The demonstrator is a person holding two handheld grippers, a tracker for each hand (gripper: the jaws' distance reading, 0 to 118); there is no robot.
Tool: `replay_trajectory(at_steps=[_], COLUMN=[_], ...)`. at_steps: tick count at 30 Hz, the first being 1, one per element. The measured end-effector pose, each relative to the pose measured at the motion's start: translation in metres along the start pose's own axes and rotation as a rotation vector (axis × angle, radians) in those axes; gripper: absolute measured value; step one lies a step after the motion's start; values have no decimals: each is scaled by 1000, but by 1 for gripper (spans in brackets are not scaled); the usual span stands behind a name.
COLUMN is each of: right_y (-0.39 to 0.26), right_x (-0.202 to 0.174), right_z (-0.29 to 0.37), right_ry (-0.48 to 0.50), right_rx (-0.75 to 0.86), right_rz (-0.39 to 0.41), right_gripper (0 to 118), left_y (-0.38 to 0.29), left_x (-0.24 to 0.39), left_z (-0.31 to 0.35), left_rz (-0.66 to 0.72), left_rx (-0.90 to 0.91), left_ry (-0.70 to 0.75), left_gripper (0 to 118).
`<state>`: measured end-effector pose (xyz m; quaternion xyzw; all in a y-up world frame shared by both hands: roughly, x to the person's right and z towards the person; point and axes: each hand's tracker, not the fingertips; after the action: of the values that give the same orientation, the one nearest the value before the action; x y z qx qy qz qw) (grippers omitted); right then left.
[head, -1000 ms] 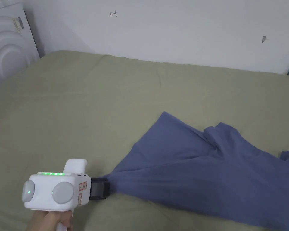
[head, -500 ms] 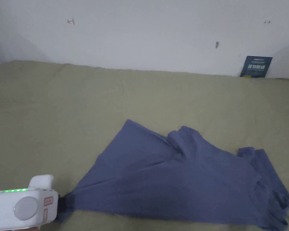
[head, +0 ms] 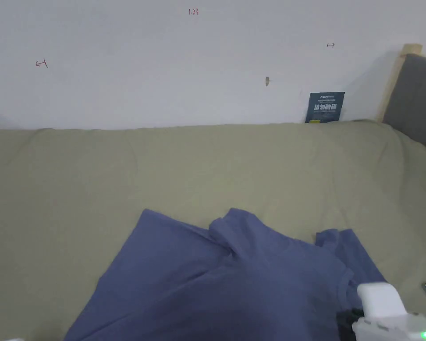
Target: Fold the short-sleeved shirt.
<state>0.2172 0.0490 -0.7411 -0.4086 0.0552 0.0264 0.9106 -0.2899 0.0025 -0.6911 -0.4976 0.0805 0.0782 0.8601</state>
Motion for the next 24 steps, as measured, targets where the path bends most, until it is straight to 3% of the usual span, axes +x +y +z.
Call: replay_trajectory(at_steps=[6, 9, 11, 12, 13, 15, 16, 17, 18, 20, 22, 24], right_y=[104, 147, 168, 176, 184, 194, 197, 198, 200, 198, 195, 190], right_x=[19, 18, 15, 14, 14, 14, 13, 13, 13, 11, 12, 10], right_z=[-82, -124, -146, -157, -169, -194, -204, -216, -215, -215, -215, -255], right_ry=[13, -23, -18, -16, -6, 11, -8, 5, 39, -24, 38, 21], right_rx=[-42, -63, -66, -67, -83, -134, -164, -208, -185, -297, -322, -330], right_rz=[28, 103, 109, 111, 115, 117, 127, 142, 142, 158, 159, 170], right_gripper=[1, 1, 2, 17, 51, 82, 82, 117, 117, 116, 116, 115], left_y=[3, 4, 5, 5, 5, 6, 8, 7, 8, 10, 8, 10], left_x=[-6, -7, -8, -8, -7, -8, -8, -6, -6, -7, -14, -16], left_z=[-6, -8, -9, -10, -11, -12, -13, -14, -15, -16, -20, -21], left_rz=[9, 15, 21, 21, 19, 21, 16, 11, 9, 7, 12, 16], left_rx=[-3, -6, -8, -9, -10, -11, -15, -15, -17, -19, -20, -21], left_ry=[-7, -13, -16, -16, -15, -14, -12, -11, -10, -11, -16, -19], left_gripper=[4, 4, 4, 4, 4, 4, 4, 4, 4, 4, 4, 4])
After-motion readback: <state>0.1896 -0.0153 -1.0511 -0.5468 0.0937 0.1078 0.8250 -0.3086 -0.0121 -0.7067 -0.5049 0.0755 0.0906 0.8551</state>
